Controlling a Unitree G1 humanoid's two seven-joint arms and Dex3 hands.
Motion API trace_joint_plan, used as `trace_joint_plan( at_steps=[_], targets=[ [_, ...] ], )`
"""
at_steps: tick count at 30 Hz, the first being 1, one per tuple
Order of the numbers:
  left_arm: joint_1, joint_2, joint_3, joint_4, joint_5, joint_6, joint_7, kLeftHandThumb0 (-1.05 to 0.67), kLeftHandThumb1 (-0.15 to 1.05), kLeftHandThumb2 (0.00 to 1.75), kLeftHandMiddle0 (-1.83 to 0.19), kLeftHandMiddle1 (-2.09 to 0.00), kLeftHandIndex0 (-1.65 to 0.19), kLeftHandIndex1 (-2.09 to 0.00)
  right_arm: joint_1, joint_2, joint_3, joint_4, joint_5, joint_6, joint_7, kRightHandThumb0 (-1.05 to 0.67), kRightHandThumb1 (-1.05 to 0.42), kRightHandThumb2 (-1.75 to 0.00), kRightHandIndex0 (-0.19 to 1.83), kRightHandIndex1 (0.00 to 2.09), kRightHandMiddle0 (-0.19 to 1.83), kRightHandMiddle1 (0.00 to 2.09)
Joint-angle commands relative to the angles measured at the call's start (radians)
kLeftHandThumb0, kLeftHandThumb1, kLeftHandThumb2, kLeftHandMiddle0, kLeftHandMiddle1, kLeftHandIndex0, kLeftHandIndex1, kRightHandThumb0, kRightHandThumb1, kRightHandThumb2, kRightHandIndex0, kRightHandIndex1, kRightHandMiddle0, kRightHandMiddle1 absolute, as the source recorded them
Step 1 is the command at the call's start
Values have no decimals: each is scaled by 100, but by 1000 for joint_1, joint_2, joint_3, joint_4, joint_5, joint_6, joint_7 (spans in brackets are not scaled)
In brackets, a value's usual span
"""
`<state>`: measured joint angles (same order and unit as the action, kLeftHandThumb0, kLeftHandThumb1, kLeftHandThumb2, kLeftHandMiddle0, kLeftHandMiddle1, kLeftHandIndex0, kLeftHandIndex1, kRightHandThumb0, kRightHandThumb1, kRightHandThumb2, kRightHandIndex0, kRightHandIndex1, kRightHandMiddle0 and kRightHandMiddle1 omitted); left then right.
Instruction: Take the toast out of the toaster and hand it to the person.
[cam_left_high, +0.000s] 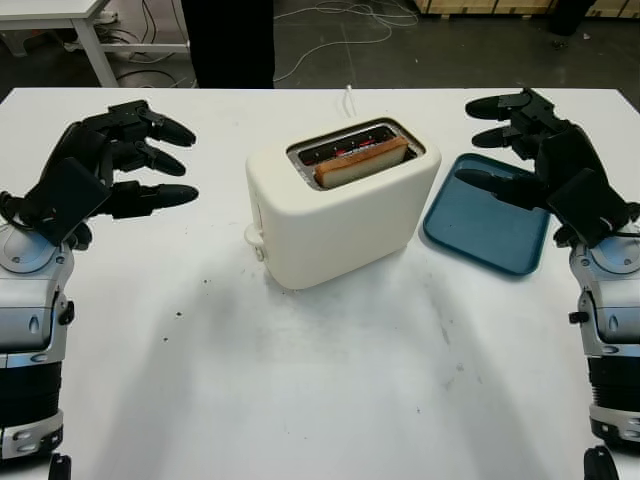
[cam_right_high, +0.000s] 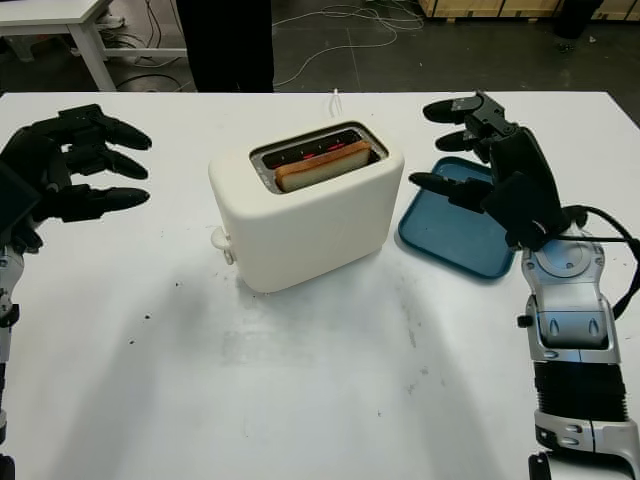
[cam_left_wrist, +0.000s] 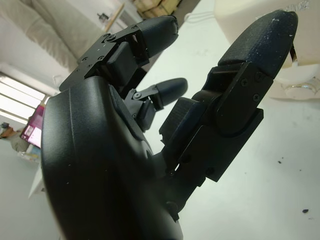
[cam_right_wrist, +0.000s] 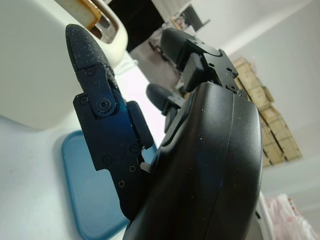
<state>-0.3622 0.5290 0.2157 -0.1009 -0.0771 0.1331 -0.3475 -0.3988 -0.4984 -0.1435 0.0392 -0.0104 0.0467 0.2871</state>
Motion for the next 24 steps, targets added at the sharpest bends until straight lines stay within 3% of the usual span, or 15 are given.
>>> trace_joint_plan(
  at_steps=[1, 24],
  targets=[
    [7, 5, 3, -9, -1, -9, 0, -105, 62, 0, -59, -107, -58, -94, -6, 6, 5, -13, -3, 7, -5, -66, -79, 0, 9, 115, 18, 81],
    [8, 0, 7, -8, -10, -6, -1, -105, 62, 0, -58, -107, -58, -93, -7, 7, 5, -7, -2, -9, -3, -70, -80, 0, 10, 117, 18, 82]
  ],
)
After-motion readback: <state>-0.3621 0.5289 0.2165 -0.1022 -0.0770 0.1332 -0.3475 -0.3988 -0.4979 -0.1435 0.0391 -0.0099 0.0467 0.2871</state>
